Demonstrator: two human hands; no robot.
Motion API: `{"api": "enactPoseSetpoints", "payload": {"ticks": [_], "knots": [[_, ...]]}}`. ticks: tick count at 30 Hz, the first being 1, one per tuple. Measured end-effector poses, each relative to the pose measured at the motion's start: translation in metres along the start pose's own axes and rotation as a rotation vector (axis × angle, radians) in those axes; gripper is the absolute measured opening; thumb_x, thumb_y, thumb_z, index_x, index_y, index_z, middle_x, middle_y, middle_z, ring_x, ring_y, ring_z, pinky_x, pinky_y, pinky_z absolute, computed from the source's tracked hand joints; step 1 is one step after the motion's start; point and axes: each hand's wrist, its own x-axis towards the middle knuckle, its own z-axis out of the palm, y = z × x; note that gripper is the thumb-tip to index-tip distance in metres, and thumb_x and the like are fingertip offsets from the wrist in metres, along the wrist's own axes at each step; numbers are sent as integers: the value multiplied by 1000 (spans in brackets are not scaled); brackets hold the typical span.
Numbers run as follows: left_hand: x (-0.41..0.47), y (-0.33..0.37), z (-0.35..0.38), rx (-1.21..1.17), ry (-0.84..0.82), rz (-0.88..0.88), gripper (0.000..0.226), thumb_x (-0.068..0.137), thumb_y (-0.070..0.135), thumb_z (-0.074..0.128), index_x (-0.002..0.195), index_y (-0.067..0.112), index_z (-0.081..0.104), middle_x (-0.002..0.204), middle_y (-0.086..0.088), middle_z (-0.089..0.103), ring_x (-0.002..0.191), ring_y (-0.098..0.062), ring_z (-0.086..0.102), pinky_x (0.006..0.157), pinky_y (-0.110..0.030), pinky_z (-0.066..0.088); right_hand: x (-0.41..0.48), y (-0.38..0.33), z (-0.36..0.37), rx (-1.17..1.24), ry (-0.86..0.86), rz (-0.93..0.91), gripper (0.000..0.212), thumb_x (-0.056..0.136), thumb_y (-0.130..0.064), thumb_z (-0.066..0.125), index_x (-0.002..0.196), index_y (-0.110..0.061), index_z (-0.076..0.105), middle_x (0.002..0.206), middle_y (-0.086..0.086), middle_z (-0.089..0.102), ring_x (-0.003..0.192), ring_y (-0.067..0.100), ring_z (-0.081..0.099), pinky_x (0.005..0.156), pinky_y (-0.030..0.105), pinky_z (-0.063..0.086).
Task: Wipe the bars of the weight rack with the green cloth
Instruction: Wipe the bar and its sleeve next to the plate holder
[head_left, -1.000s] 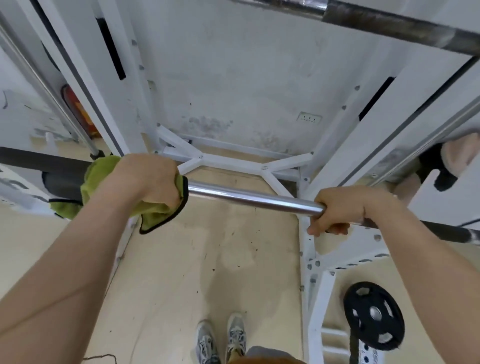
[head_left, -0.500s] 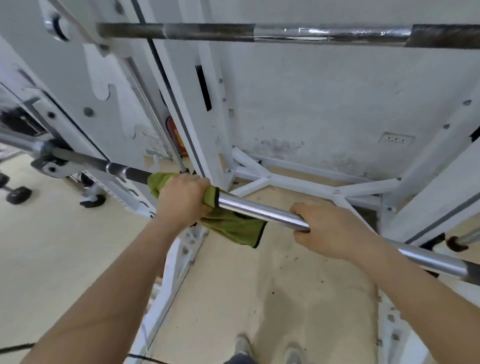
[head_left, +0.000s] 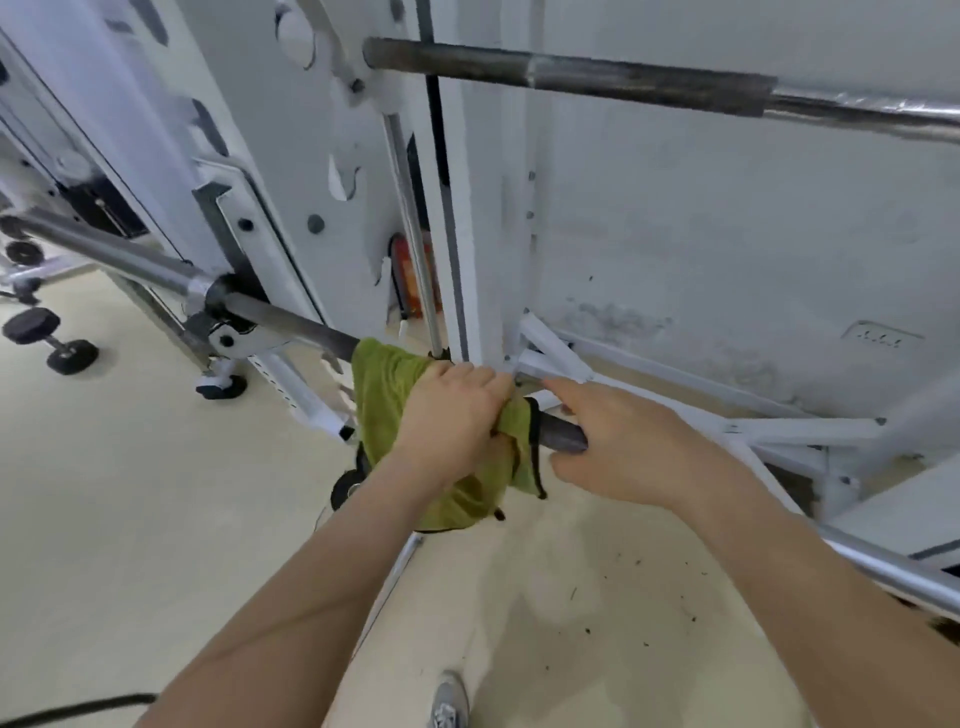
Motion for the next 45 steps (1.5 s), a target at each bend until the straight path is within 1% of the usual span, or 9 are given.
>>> {"api": "enactPoseSetpoints", "payload": {"ticks": [6,9,16,19,27,33,39,42,45], "knots": [[-6,-131,-2,41,-90,-83,31,73,45,64,91,20,57,87,1,61,89,-24,58,83,-36,38,29,-14,28,-142,51,147,5,86,-36,54,88,-34,50,71,-10,61,64,8,58,58,27,48],[1,-183,-6,79,-159,-139,31,73,53,59,85,24,58,78,4,56,84,-23,59,82,-36,38,32,-18,25,-167,10,216,13,85,-40,56,77,-31,52,62,-7,59,56,5,56,55,24,45],[3,-180,-2,72,-203,-64,23,70,37,65,82,24,49,79,3,57,84,-24,58,80,-35,39,90,-80,21,-92,49,97,46,82,-49,58,125,-42,47,110,-17,56,96,10,59,76,30,51],[-8,-187,8,31,-75,35,35,70,36,68,98,20,55,89,1,61,88,-24,59,87,-37,40,130,-111,35,55,14,-10,25,83,-53,56,102,-38,48,87,-15,57,81,14,58,69,34,52],[-6,-227,-6,114,-206,-81,42,76,43,71,109,24,53,107,4,60,108,-20,54,101,-36,34,142,-101,44,42,-21,-35,21,94,-49,47,110,-36,48,72,-11,56,62,6,55,53,24,41],[13,-234,-7,83,-344,-11,33,74,54,66,83,23,57,79,6,61,82,-20,60,84,-38,46,156,-117,37,18,-114,-22,20,90,-54,51,94,-35,46,75,-12,54,67,6,54,59,27,44],[41,-241,-27,12,-701,152,45,77,66,60,85,22,64,70,6,61,65,-17,59,54,-29,46,216,-153,41,456,-338,-27,28,93,-52,51,119,-41,50,106,-18,63,96,3,61,90,34,52],[27,-249,-23,-19,-514,244,33,86,52,56,92,20,59,78,6,59,72,-18,58,57,-30,38,219,-159,37,456,-356,10,22,95,-46,52,117,-41,52,103,-16,66,90,1,64,86,26,53],[7,-258,-27,-146,-367,332,8,91,18,52,98,16,52,86,0,57,83,-22,59,72,-33,44,203,-176,34,264,-75,81,31,99,-41,40,128,-42,51,98,-19,68,91,0,62,84,27,51]]}}
